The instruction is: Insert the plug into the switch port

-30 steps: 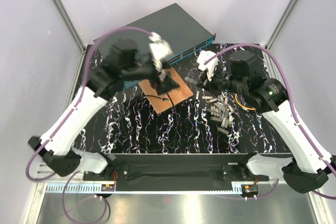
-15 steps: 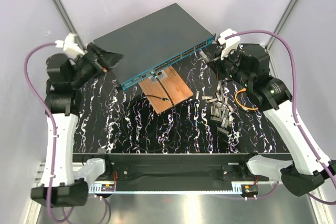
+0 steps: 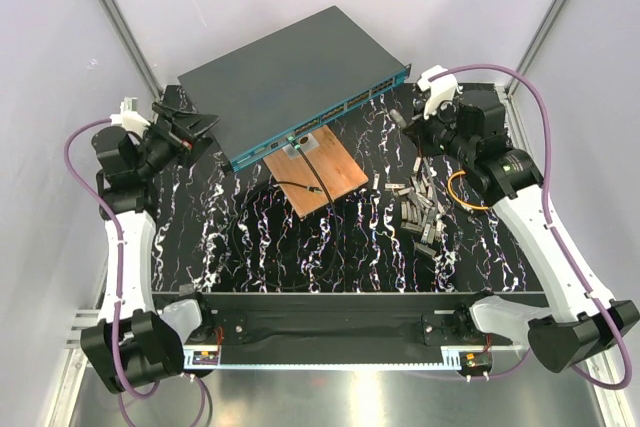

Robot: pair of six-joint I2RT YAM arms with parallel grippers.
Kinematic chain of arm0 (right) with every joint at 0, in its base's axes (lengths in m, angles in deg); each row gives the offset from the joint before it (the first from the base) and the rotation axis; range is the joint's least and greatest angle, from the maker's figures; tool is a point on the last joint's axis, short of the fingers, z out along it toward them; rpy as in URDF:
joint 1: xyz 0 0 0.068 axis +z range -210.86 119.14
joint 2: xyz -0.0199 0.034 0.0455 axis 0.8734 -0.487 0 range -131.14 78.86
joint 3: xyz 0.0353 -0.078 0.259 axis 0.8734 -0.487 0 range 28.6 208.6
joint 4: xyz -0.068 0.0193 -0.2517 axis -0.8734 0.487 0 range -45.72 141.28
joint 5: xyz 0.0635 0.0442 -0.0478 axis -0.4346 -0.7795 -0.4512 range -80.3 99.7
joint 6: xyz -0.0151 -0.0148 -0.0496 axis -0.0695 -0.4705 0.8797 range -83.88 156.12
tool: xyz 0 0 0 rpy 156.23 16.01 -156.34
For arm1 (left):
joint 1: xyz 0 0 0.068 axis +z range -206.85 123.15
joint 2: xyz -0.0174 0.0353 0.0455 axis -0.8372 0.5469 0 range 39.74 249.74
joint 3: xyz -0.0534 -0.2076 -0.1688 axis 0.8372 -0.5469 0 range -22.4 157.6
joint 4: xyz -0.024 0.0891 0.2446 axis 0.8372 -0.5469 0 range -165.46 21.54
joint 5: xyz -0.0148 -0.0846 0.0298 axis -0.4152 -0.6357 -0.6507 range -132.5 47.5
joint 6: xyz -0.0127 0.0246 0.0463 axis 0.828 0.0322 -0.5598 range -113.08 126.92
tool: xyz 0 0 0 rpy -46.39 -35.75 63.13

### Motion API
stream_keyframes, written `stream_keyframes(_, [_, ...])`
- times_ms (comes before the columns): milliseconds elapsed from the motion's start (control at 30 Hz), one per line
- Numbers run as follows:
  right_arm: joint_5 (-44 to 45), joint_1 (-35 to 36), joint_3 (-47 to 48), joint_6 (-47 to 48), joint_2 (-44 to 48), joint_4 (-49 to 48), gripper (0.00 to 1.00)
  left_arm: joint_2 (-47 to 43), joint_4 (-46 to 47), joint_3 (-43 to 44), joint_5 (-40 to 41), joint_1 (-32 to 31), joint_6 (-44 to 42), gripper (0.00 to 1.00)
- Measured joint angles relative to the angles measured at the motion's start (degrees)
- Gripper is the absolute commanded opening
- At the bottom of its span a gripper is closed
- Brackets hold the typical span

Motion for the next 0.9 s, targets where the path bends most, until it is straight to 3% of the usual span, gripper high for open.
stream_keyframes(233, [-3.2,-1.5,-3.3,2.2,-1.2,-5.1,0.00,5.0,15.0,-5.8,-1.7,0.0,9.1,0.95])
stream_keyframes(500, [-3.7,-2.0,-3.5,3.2,-6.8,-11.1,0.00,6.3,20.9,-7.4,-1.6,-2.5,12.9,0.83])
stream_keyframes(600, [-4.0,-2.1,-2.4,3.3,-9.2,-11.8,0.00,6.8,21.0,-7.5,-1.4,-2.7,13.8,0.73])
stream_keyframes(867, [-2.9,-2.1,3.1,3.3,-13.8,-12.2,0.00,7.8,21.2,-8.3,-0.3,-3.3,17.0,0.31])
stream_keyframes(900, [-2.7,-2.1,4.0,3.3,-14.2,-12.1,0.00,7.8,21.2,-8.3,-0.2,-3.3,17.0,0.31])
